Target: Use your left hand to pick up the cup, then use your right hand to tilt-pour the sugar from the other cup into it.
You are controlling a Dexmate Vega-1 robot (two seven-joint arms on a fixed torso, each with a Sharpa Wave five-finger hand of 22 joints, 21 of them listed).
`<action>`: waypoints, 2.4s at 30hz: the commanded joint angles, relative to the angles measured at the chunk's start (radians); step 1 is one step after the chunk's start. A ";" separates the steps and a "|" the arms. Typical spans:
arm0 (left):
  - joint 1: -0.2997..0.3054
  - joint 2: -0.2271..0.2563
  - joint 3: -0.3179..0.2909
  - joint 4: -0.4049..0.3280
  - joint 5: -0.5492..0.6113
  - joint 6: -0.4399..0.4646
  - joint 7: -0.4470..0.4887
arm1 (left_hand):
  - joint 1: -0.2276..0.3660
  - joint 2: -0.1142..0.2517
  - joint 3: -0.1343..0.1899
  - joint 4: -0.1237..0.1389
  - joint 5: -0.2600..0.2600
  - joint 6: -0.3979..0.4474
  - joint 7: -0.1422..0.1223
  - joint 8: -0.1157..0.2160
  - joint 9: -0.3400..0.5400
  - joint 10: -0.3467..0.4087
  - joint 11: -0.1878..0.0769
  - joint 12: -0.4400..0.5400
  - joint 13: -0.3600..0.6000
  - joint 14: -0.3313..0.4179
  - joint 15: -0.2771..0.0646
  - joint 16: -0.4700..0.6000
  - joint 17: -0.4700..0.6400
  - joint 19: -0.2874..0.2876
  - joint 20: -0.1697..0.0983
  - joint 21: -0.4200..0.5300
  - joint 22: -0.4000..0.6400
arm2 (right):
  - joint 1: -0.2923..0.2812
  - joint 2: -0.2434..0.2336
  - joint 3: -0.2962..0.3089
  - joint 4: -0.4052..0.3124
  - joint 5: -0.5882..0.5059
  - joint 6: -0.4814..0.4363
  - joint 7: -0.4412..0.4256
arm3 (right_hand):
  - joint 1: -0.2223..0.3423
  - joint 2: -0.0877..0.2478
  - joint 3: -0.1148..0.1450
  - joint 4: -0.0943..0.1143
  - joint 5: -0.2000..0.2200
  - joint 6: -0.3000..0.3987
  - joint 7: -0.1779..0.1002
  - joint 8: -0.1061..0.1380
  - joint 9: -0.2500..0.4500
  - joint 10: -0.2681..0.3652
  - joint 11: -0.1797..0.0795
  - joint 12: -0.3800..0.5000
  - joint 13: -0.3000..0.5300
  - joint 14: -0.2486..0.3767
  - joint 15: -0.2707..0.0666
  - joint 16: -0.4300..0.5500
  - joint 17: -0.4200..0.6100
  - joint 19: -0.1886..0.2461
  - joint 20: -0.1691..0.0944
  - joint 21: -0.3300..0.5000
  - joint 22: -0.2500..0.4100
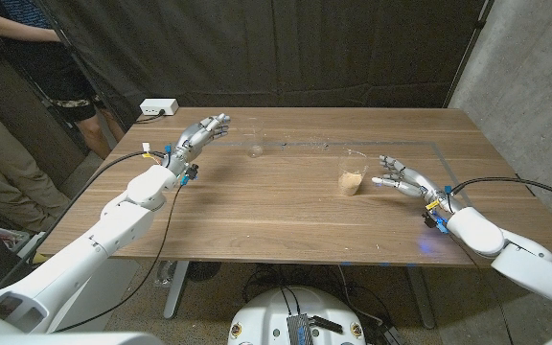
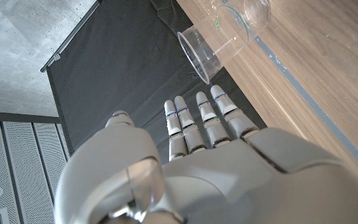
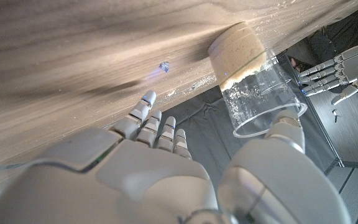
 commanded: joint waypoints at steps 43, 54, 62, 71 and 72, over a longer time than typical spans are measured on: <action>-0.004 0.013 -0.001 0.004 0.003 -0.011 -0.016 | -0.003 0.000 0.013 -0.002 0.003 0.009 -0.001 0.001 0.001 0.005 0.001 0.001 0.004 0.010 -0.109 -0.004 0.003 0.005 -0.008 -0.007 0.005 | 0.059 0.067 -0.059 0.018 -0.039 -0.004 0.003 | 0.073 0.004 -0.001 -0.011 0.016 -0.001 -0.006 -0.003 0.002 -0.021 0.009 0.005 0.000 -0.001 -0.112 -0.002 0.002 0.011 -0.039 -0.030 0.004; -0.010 0.006 0.003 0.024 0.000 -0.025 -0.028 | -0.004 0.000 0.014 -0.003 0.003 0.014 0.002 0.002 0.001 0.008 0.000 0.002 0.004 0.011 -0.110 -0.004 0.003 0.004 -0.008 -0.008 0.005 | 0.075 0.081 -0.073 0.014 -0.035 -0.020 0.017 | 0.077 0.006 -0.004 -0.006 0.015 -0.011 -0.005 -0.007 0.003 -0.041 0.022 0.000 0.000 -0.010 -0.098 -0.004 0.003 0.009 -0.018 -0.039 0.005; -0.008 0.007 0.002 0.025 -0.005 -0.022 -0.030 | -0.005 0.000 0.015 -0.003 0.003 0.016 0.002 0.003 0.001 0.008 -0.002 0.002 0.004 0.012 -0.111 -0.004 0.003 0.005 -0.008 -0.008 0.005 | 0.095 0.098 -0.085 0.024 -0.037 -0.013 0.024 | 0.083 0.011 -0.002 -0.005 0.016 -0.012 -0.004 -0.007 0.003 -0.043 0.025 0.000 -0.001 -0.014 -0.096 -0.005 0.003 0.011 -0.017 -0.042 0.006; -0.017 -0.001 0.005 0.042 -0.007 -0.030 -0.041 | -0.005 -0.001 0.016 -0.003 0.003 0.016 0.000 0.002 0.001 0.010 -0.001 0.002 0.005 0.012 -0.110 -0.004 0.003 0.005 -0.008 -0.009 0.005 | 0.087 0.100 -0.082 0.004 -0.023 -0.033 0.022 | 0.084 0.015 -0.003 -0.002 0.015 -0.012 -0.003 -0.008 0.003 -0.048 0.029 0.000 -0.001 -0.018 -0.087 -0.004 0.003 0.010 -0.016 -0.048 0.007; -0.020 -0.003 0.006 0.046 -0.008 -0.032 -0.043 | -0.005 -0.001 0.016 -0.003 0.003 0.017 0.001 0.002 0.001 0.010 -0.002 0.002 0.005 0.012 -0.110 -0.004 0.003 0.005 -0.008 -0.009 0.005 | 0.087 0.101 -0.082 0.003 -0.023 -0.036 0.023 | 0.084 0.015 -0.003 -0.001 0.014 -0.013 -0.003 -0.008 0.004 -0.050 0.029 -0.001 -0.001 -0.019 -0.086 -0.004 0.003 0.010 -0.016 -0.048 0.007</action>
